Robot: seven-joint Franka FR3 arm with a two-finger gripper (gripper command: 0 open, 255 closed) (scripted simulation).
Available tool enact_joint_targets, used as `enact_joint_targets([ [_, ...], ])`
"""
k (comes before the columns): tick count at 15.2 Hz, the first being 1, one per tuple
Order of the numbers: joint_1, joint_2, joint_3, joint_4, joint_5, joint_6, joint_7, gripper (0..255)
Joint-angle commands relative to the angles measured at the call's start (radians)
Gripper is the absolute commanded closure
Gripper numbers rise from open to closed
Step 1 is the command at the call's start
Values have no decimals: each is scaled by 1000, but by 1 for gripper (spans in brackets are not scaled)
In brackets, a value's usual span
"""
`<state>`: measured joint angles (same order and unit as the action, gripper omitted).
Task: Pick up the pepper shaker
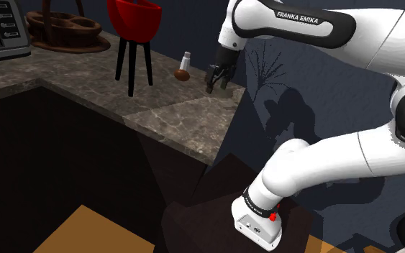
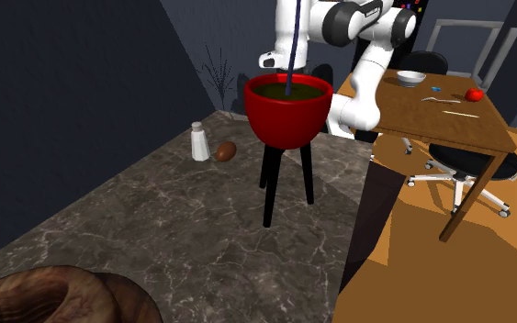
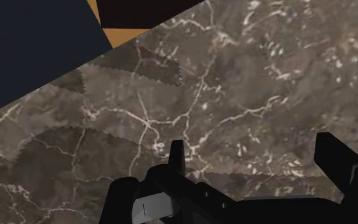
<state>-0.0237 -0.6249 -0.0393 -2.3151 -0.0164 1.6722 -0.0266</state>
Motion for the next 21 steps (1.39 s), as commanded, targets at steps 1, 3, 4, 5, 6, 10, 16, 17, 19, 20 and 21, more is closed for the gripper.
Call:
enact_joint_targets([
  [1,-5,75,-8,60,-10,31,-8,0],
  [3,-9,141,-15,117,-19,56,-16,0],
  [4,-11,174,-19,148,-23,66,-20,0],
  [5,-13,207,-22,179,-26,76,-23,0],
  [6,-15,240,-26,211,-29,84,-27,0],
  [10,-22,371,-39,352,-38,107,-42,0],
  [16,-34,573,-58,601,-42,107,-66,0],
  [17,-37,608,-61,649,-41,103,-70,0],
  [19,-43,681,-66,750,-39,90,-79,0],
  [20,-46,719,-69,805,-37,81,-83,0],
  [21,-50,758,-71,862,-35,71,-88,0],
])
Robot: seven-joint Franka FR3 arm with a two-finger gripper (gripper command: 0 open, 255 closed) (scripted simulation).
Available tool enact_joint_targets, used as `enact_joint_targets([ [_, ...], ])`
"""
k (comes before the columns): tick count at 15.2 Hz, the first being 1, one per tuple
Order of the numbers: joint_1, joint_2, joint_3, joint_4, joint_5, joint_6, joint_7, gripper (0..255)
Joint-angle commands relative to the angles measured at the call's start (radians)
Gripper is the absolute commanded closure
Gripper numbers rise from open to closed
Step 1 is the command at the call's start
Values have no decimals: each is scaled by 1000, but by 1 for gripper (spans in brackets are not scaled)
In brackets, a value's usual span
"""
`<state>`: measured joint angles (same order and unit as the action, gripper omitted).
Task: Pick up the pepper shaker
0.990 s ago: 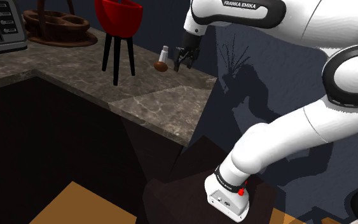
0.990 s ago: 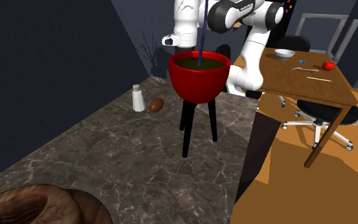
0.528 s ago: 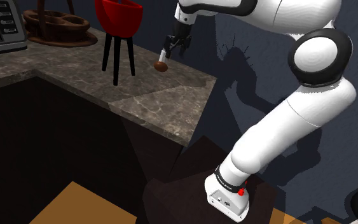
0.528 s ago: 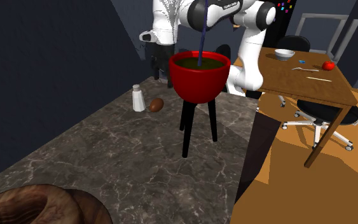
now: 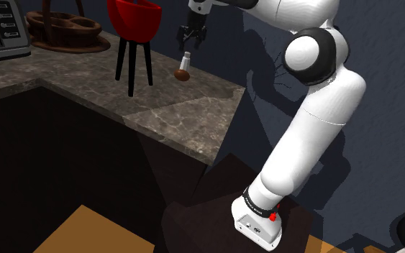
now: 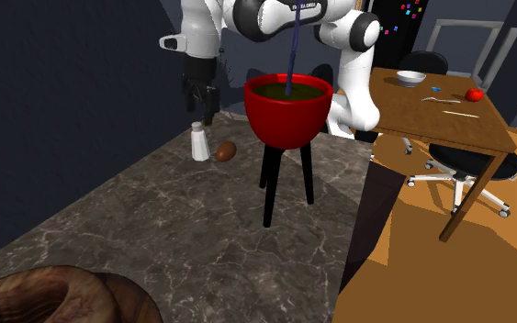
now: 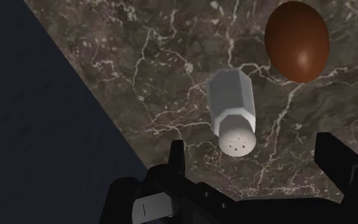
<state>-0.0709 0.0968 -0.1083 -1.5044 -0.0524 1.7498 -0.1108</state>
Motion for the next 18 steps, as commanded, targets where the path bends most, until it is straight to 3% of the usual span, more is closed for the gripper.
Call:
enact_joint_targets([
  [1,-4,50,-3,72,2,-11,-5,0],
  [10,-3,28,-2,-59,-2,99,3,0],
  [11,-2,29,-2,-56,-2,97,3,255],
  [18,-3,30,-2,-56,-2,96,2,255],
])
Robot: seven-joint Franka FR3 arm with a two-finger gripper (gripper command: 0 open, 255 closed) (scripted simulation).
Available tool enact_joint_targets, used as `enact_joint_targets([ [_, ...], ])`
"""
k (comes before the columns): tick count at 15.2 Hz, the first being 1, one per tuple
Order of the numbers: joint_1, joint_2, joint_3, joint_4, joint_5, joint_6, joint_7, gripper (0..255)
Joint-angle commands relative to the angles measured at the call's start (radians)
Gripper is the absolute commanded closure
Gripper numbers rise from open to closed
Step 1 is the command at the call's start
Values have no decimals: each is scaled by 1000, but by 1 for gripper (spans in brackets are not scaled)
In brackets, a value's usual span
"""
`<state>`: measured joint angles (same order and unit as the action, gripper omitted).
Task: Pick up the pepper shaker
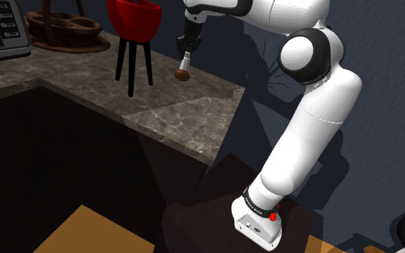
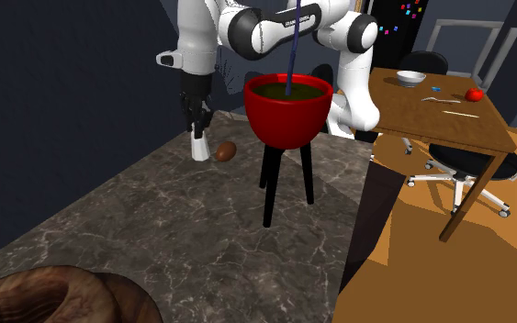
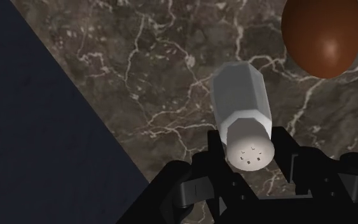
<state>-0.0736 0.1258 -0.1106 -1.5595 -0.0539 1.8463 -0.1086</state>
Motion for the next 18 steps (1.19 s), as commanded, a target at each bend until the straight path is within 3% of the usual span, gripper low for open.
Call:
enact_joint_targets([
  [1,0,0,0,0,0,0,0,255],
  [18,-4,62,-2,287,10,-227,-16,255],
])
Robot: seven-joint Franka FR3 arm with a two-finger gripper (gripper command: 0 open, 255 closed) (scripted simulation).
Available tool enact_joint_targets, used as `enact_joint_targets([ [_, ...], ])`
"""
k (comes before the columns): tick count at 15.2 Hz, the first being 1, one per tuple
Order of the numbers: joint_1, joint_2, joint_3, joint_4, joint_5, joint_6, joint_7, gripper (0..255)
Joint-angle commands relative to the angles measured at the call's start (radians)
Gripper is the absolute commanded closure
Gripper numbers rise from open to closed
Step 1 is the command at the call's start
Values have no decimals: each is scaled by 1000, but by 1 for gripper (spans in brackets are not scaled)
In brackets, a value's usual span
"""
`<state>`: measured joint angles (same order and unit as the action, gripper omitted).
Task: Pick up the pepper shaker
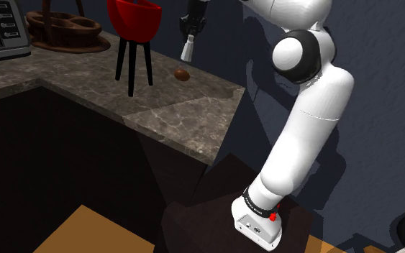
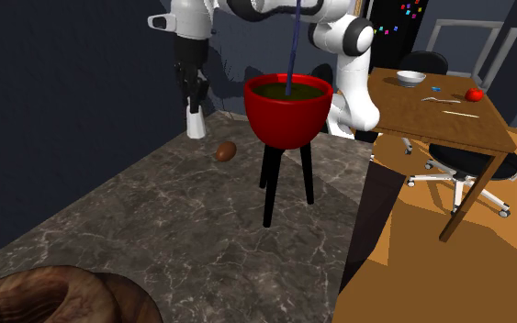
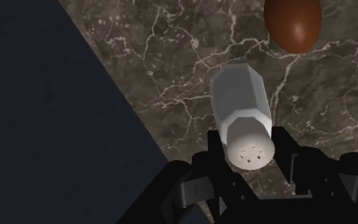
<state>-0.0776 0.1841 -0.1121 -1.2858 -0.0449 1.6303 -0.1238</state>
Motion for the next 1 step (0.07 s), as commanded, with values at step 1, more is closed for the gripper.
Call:
enact_joint_targets([
  [1,0,4,0,14,1,-11,-1,255],
])
